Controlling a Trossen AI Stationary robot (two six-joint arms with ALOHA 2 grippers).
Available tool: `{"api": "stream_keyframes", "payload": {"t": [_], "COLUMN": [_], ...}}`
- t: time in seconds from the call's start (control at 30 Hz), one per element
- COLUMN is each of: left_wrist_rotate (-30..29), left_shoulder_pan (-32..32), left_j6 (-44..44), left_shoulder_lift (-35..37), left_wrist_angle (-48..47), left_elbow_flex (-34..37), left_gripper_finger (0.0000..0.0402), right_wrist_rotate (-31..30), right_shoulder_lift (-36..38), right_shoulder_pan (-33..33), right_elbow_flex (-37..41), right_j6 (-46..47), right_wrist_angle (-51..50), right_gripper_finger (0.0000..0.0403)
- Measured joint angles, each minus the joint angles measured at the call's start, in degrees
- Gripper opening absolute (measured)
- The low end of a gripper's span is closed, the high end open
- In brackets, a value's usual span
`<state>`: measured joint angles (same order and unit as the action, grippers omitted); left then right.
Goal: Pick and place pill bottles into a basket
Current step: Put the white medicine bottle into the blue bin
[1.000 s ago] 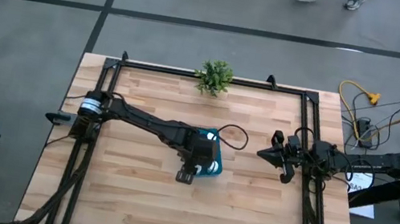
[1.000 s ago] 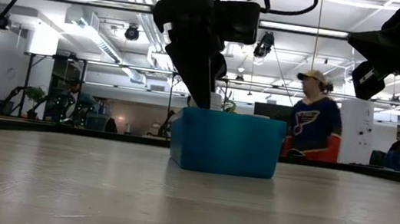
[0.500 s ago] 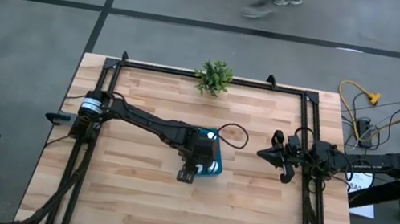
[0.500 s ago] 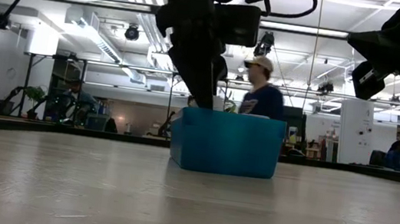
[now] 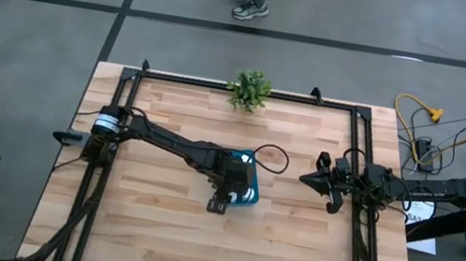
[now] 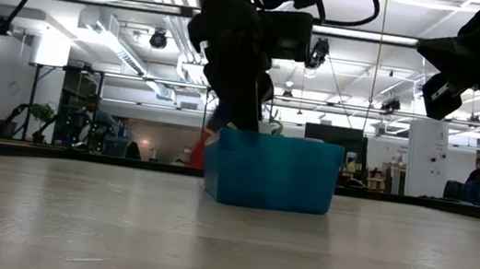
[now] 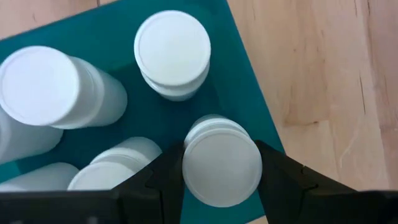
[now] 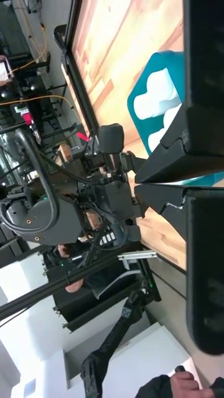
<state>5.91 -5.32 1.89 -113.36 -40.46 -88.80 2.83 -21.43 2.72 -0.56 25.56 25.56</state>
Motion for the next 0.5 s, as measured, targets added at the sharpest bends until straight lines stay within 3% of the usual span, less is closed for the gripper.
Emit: {"api": "stream_keyframes", "payload": {"t": [0.5], "left_wrist_rotate": [0.2], "left_shoulder_pan": [0.1], "left_j6": [0.0], "left_shoulder_lift": [0.0], "left_wrist_angle": [0.6], "left_elbow_flex": [1.0], "left_gripper_finger": [0.0145], "right_wrist_rotate": [0.0], "right_shoulder_lift": [0.0], "right_shoulder_pan": [0.0], "right_elbow_flex": [0.0], "right_j6": [0.0], "right_wrist_angle": [0.0], "right_gripper_finger": [0.0008]}}
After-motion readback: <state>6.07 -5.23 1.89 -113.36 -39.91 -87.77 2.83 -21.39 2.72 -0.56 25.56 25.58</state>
